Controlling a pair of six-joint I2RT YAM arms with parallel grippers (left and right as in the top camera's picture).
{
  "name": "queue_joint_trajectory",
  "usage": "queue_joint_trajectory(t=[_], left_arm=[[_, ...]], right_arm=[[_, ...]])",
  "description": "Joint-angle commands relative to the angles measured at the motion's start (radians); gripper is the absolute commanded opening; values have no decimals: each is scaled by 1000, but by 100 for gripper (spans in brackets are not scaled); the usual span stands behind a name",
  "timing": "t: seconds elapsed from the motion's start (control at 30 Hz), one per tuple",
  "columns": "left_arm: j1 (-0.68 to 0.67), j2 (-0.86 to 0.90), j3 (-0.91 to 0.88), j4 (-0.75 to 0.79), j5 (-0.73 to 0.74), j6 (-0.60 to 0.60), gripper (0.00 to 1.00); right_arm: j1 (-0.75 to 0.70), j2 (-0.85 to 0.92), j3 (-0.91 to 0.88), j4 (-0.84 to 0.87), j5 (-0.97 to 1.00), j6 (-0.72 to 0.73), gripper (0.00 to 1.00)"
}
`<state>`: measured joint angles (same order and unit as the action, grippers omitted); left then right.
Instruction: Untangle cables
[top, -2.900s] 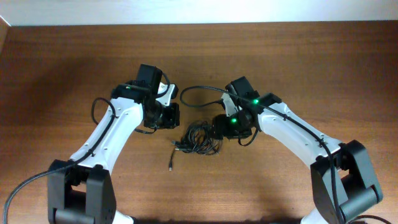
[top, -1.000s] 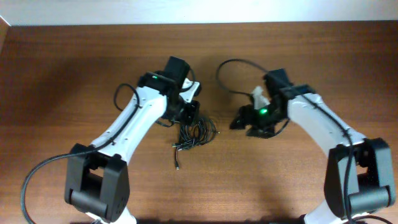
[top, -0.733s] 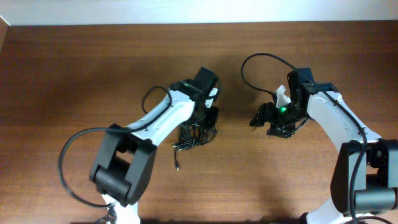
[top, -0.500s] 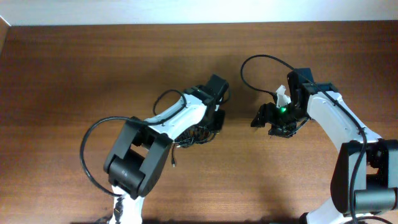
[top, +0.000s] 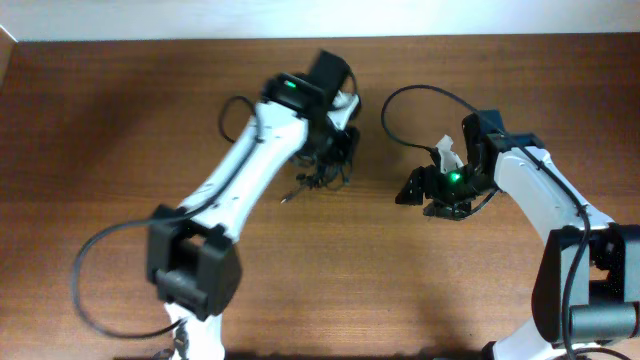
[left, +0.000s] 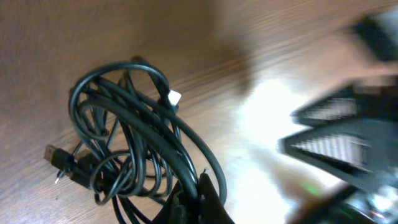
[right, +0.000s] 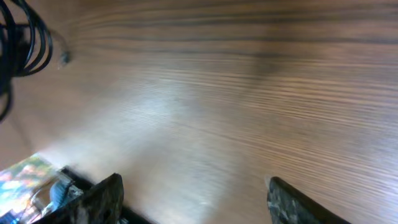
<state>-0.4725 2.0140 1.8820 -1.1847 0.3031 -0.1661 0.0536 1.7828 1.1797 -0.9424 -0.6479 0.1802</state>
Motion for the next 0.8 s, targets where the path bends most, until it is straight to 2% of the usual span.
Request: queue_joint_trajectory(t=[0.0,0.03,0.07,0.13,0.17,0.23,0.27,0.37,0.43,0.53,0.63,0.67,0.7,0.77], left_arm=[[120,-94,50,-38,462,230,0],[162,-94,50,-50,588,296,0],[183,-94,50,-56,650,326,0],[250,-94,50,-70,831,409,0],[262,-93,50,-70,852,411,0],[287,-94,49,-90,908,429,0],[285,-94,48,-116,936,465,0],[265,-94,31,-200,928,566,0],[242,-94,-5,-204,929,565,0],[193,-94,-86,-153,971,563,0],[140,-93,-252,6,1099,535,0],[129,-93,-309,81,1190,522,0],[120,-93,-403,238,1265,472,0],[123,-93,-475,337,1200,422,0]], right_arm=[[-48,-9,-3,1,-452,-200,74],[-55,-9,-3,3,-542,-238,73],[-55,-9,-3,11,-610,-264,72],[-51,-9,-3,50,-761,-320,60],[-47,-9,-3,67,-802,-340,55],[-17,-9,-3,172,-869,-340,29],[-4,-9,-3,212,-871,-320,20],[4,-9,-3,293,-803,-190,18],[-32,-9,-3,255,-562,-75,14],[-128,-9,-3,153,-380,-83,11],[-209,-9,-3,55,-368,-179,11],[-220,-9,-3,30,-360,-204,11],[-224,-9,-3,8,-315,-207,11],[-222,-9,-3,-5,-281,-207,11]])
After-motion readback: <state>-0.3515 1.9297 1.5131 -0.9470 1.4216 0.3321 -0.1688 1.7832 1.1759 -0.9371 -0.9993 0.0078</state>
